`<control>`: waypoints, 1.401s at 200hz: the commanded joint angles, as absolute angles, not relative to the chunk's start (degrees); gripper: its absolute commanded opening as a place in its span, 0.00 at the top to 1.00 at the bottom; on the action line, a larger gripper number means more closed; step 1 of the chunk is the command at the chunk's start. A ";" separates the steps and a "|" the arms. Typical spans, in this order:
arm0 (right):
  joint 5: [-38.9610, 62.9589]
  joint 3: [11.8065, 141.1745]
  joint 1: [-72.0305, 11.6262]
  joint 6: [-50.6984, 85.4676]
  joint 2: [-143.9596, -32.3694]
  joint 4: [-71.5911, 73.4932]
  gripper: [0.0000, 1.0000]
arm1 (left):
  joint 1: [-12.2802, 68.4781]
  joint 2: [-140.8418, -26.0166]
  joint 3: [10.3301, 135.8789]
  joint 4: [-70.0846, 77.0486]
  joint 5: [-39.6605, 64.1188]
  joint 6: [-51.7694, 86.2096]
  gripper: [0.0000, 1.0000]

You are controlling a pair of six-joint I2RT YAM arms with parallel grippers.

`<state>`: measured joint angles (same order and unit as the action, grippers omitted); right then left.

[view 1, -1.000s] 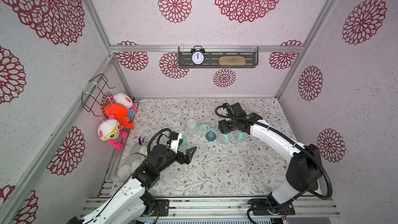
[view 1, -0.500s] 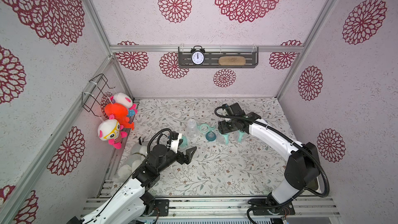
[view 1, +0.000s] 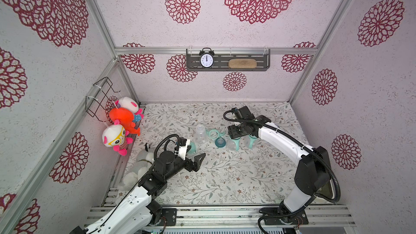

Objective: Assemble the baby bottles
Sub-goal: Close the lid on the baby bottle.

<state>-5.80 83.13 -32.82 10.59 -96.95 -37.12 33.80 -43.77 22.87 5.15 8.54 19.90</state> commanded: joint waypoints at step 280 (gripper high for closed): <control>-5.71 63.41 -32.77 13.10 -89.02 -21.01 0.29 | 33.29 -43.41 23.81 5.36 8.79 19.16 0.02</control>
